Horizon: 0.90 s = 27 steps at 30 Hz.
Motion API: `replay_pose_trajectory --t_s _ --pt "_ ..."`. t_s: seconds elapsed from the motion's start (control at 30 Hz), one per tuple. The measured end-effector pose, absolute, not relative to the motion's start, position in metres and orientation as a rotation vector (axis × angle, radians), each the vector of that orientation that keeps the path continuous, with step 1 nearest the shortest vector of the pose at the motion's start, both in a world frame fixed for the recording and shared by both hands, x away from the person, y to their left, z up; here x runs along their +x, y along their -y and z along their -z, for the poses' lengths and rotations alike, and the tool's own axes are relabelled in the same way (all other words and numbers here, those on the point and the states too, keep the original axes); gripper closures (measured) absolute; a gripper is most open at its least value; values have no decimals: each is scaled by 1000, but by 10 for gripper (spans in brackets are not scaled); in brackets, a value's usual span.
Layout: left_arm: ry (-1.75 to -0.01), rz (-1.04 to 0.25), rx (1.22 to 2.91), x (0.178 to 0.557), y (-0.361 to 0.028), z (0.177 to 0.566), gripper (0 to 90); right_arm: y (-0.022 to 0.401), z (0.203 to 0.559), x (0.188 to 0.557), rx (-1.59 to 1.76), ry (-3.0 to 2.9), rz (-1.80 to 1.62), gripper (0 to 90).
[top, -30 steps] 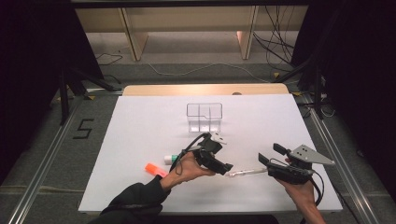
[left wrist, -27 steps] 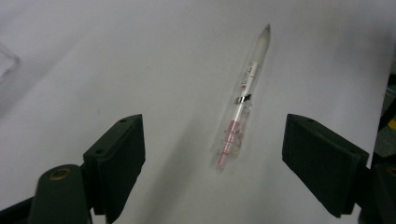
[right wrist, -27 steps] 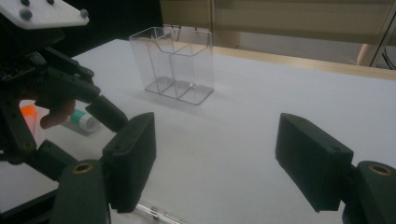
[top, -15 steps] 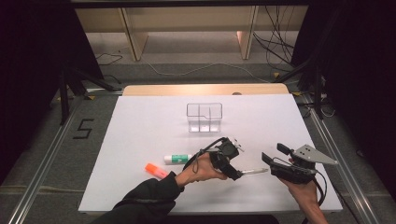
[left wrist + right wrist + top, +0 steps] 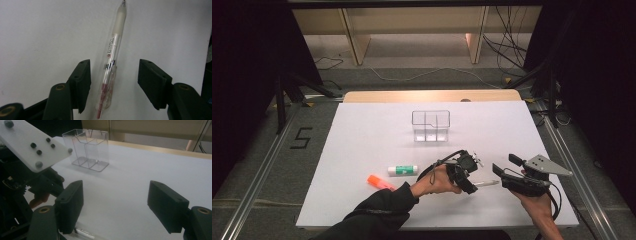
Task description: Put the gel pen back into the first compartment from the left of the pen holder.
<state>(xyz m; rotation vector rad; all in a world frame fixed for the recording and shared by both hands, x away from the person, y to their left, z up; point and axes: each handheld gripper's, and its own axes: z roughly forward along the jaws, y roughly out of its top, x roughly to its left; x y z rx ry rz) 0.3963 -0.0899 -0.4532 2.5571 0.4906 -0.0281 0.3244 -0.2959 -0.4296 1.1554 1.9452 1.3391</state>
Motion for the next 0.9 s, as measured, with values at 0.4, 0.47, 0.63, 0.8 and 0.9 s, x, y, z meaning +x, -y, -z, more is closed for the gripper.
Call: replay_pose_trajectory --t_s 0.4,0.47,0.63,0.8,0.9 --pt "-467 22 2583 398 101 456 546 297 430 325 1161 -1945 -1328 298" --pt "-458 22 2587 398 102 457 564 297 430 324 1165 -1947 -1324 298" --pt "-459 23 2595 398 103 459 588 296 429 324 1155 -1949 -1312 298" --pt "-460 11 2587 398 103 460 616 297 430 325 1168 -1946 -1290 299" --pt "-462 16 2587 398 104 460 626 299 431 326 1182 -1941 -1275 299"
